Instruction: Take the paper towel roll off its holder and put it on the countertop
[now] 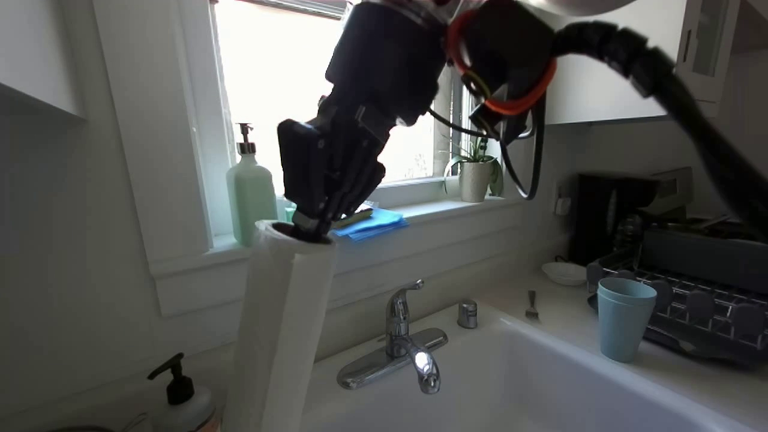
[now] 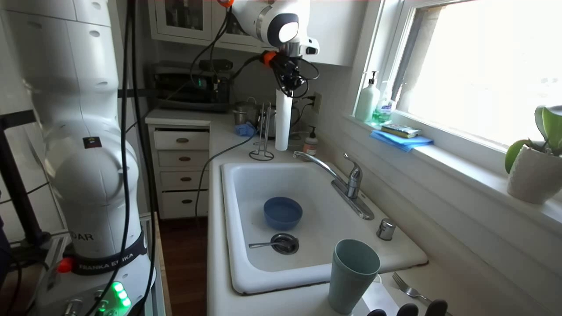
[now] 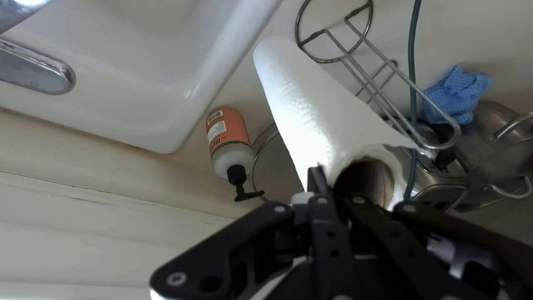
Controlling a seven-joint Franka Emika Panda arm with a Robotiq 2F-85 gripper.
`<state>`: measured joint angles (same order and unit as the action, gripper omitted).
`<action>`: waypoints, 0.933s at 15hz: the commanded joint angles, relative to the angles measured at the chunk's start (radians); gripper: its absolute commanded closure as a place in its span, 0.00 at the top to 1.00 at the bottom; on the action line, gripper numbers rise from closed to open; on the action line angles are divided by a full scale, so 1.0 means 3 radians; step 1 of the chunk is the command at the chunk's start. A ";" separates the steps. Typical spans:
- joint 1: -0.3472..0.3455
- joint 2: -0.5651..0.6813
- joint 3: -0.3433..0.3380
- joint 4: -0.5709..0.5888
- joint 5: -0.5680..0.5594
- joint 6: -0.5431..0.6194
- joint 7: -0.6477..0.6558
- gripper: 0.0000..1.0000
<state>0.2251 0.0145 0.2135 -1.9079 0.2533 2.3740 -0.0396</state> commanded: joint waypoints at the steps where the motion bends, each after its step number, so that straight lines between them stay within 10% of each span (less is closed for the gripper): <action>1: 0.0010 0.0169 0.0037 0.0063 0.0037 0.0115 -0.0119 0.00; 14: 0.0032 0.0660 0.0100 0.0268 -0.0061 0.0329 0.0000 0.00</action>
<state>0.2295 0.1692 0.2387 -1.8762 0.2501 2.4636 -0.0609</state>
